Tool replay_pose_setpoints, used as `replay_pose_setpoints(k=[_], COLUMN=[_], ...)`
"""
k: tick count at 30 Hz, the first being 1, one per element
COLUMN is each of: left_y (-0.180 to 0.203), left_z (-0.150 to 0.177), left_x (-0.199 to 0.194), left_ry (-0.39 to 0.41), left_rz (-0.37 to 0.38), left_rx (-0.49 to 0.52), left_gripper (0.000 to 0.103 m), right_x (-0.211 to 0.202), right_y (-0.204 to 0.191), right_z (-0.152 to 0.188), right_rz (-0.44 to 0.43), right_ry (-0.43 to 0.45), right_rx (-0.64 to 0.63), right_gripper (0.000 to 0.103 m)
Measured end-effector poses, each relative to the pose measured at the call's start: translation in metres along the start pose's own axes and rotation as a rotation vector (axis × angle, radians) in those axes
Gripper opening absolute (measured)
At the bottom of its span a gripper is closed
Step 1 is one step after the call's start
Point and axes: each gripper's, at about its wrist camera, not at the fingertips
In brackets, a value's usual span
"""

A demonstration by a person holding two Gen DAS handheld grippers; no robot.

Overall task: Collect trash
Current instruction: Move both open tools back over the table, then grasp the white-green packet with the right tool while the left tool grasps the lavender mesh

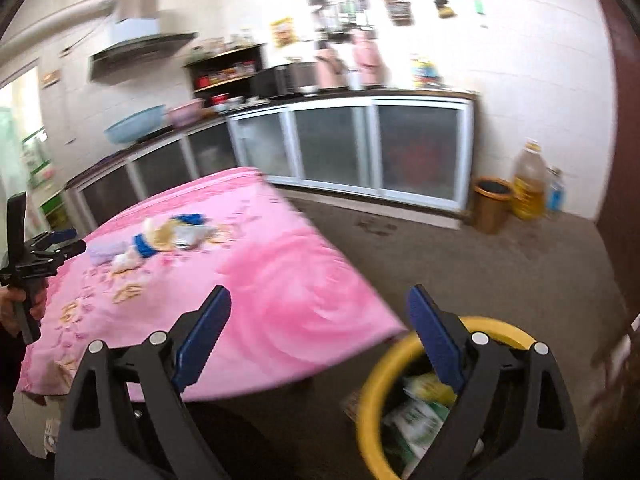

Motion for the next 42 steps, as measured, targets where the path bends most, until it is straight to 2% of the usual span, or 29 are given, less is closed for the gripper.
replay_pose_setpoints(k=[5,8,15,19,25,28,38,42], left_y=[-0.071,-0.1,-0.147,-0.162,-0.164,-0.17,-0.166,-0.159], left_z=[0.016,0.021,0.032,0.031,0.03,0.03,0.033,0.04], left_x=[-0.007,-0.005,0.021,0.042,0.083,0.099,0.141,0.154], left_ry=[-0.025,-0.048,-0.095,-0.11,-0.156,-0.18,-0.258,-0.29], left_rz=[-0.165,-0.211,-0.225,-0.186,-0.168,-0.165,-0.018,0.031], left_rx=[0.019,0.045,0.069,0.064,0.116,0.096,0.052,0.038], left_gripper=[0.095,0.095,0.095,0.095,0.095,0.095,0.095,0.095], right_x=[0.06,0.096,0.193,0.248,0.3,0.318,0.363,0.373], right_y=[-0.067,-0.104,-0.177,-0.207,-0.217,-0.217,-0.216,-0.219], right_z=[-0.014,-0.018,-0.013,-0.006,-0.002,-0.003,0.002,0.005], right_rz=[-0.142,-0.21,-0.309,-0.331,-0.324,-0.297,-0.305,-0.329], right_ry=[-0.029,-0.049,-0.145,-0.21,-0.264,-0.276,-0.351,-0.389], right_rx=[-0.065,-0.1,-0.165,-0.177,-0.161,-0.157,-0.104,-0.1], right_gripper=[0.086,0.086,0.085,0.085,0.085,0.085,0.085,0.076])
Point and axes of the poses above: each gripper's, at about its wrist camera, not at the fingertips, and x roughly the way its jaws point, y to its right, z to its underside, and after that the axes turned 9 degrees about y, right-handed
